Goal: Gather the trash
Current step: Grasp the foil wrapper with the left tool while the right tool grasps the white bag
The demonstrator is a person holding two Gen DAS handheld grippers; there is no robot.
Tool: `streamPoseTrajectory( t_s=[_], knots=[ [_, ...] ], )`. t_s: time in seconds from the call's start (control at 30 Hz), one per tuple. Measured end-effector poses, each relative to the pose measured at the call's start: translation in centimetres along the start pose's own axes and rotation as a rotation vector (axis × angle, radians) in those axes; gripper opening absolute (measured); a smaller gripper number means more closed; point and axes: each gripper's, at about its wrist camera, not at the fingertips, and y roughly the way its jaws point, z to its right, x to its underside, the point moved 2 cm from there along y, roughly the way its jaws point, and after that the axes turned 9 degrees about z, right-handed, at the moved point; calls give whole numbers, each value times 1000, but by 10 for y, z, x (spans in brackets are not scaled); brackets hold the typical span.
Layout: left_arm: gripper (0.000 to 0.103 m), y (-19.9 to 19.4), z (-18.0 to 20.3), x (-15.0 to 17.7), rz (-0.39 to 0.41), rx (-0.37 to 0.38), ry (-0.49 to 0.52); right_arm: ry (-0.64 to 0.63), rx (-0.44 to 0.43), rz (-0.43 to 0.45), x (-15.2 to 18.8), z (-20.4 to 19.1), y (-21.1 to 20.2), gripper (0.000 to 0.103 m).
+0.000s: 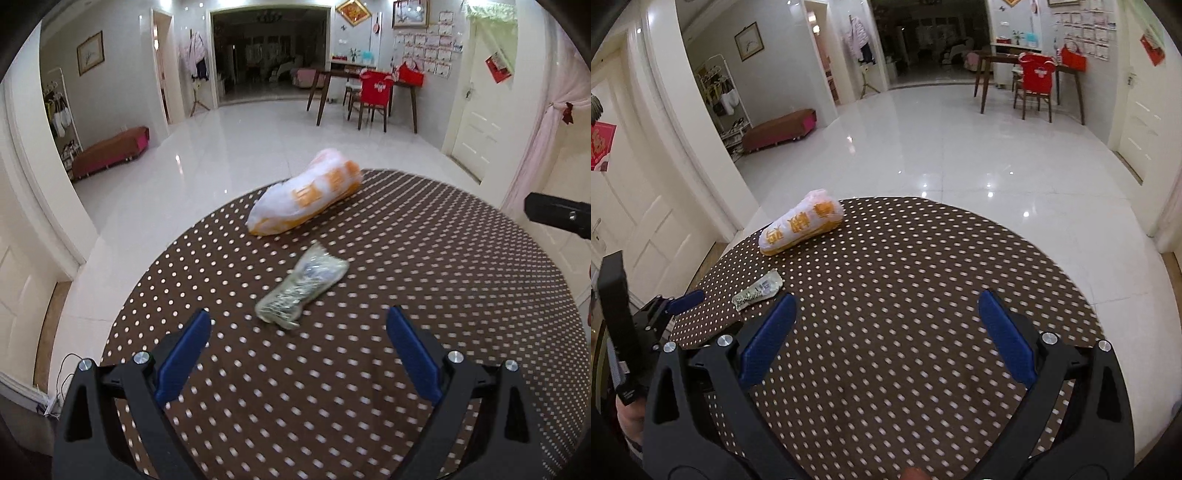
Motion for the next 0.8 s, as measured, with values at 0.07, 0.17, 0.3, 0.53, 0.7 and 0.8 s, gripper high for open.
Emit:
streamPoseTrajectory(
  t_s=[0.07,0.17,0.3,0.53,0.7,0.8],
  knots=[
    [94,9,-6,0,-16,7,-5,-6,-5,-13,-1,-6,11,97],
    [93,24,-13,-2,-43,21,-12,-14,-7,-31,-1,-11,25,97],
    [66,37,-15,-6,-54,51,2,-21,-8,-56,-4,-20,43,97],
    [21,37,-17,-12,-26,115,-41,12,-57,-96,-17,-48,76,97],
    [18,33,-53,-11,17,109,-212,90,-85,-115,-32,-76,113,97],
    [18,30,-69,-10,38,91,-281,117,-29,-141,-34,-92,146,97]
  ],
)
